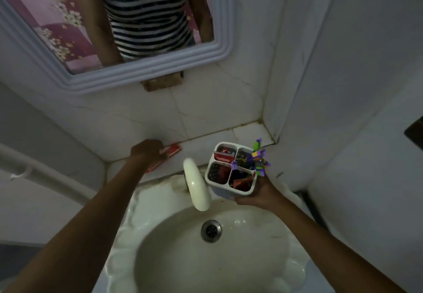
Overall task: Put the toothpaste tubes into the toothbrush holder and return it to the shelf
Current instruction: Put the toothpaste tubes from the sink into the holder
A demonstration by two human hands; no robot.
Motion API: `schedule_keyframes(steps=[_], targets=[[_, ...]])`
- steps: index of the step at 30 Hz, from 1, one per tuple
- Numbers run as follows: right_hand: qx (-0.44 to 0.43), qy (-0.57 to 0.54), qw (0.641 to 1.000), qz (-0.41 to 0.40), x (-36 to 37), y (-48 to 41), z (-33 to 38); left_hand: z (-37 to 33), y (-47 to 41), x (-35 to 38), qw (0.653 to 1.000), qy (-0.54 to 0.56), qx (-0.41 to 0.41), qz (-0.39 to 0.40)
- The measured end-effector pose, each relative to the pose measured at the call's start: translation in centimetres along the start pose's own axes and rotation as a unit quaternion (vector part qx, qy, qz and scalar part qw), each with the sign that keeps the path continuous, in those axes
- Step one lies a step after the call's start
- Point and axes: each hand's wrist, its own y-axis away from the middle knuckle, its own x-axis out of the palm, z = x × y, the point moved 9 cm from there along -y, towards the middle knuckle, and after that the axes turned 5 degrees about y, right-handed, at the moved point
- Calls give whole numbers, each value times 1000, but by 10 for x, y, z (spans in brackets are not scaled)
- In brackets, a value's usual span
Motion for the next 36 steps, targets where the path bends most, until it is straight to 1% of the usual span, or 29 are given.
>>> schedule_keyframes(steps=[2, 5, 7, 9, 11, 12, 14, 15, 17, 19, 22, 24, 27, 29, 31, 33, 36], targets=[[14, -4, 1000, 6, 3, 1, -4, 8, -5, 24, 1000, 22, 6, -12], [-1, -28, 1000, 9, 5, -1, -3, 7, -6, 30, 995, 42, 9, -91], [-2, -29, 999, 15, 8, -1, -3, 1, -5, 28, 994, 54, 8, -95], [13, -23, 1000, 14, 9, -2, -13, -7, -1, 17, 989, 110, 22, -97], [33, -16, 999, 23, 8, -3, -15, -13, 14, -8, 965, 227, 28, -131], [38, -16, 999, 32, 8, -4, -15, -17, 25, -24, 944, 289, 34, -153], [41, 3, 998, 53, 10, -6, -13, -33, 53, -54, 899, 387, 82, -186], [33, 14, 998, 53, 8, -7, -10, -44, 67, -67, 880, 421, 115, -186], [34, 14, 998, 57, 6, -9, -12, -66, 89, -81, 859, 461, 172, -142], [39, 27, 998, 52, 5, -8, -12, -91, 104, -82, 863, 451, 212, -85], [47, 50, 997, 43, 4, -7, -15, -122, 111, -70, 890, 384, 243, -43], [45, 67, 996, 38, 3, -6, -12, -137, 109, -60, 907, 338, 251, -24], [28, 71, 997, 16, 0, -1, -1, -147, 110, -51, 928, 286, 238, 15], [13, 60, 998, -11, -4, 4, 7, -143, 111, -55, 937, 263, 227, 9], [-2, 49, 998, -34, -6, 15, 19, -130, 118, -67, 940, 267, 211, -36], [-21, 12, 998, -63, -11, 23, 32, -114, 125, -77, 939, 281, 186, -67], [-58, -71, 990, -105, -26, 31, 70, -103, 141, -83, 948, 266, 167, -54]])
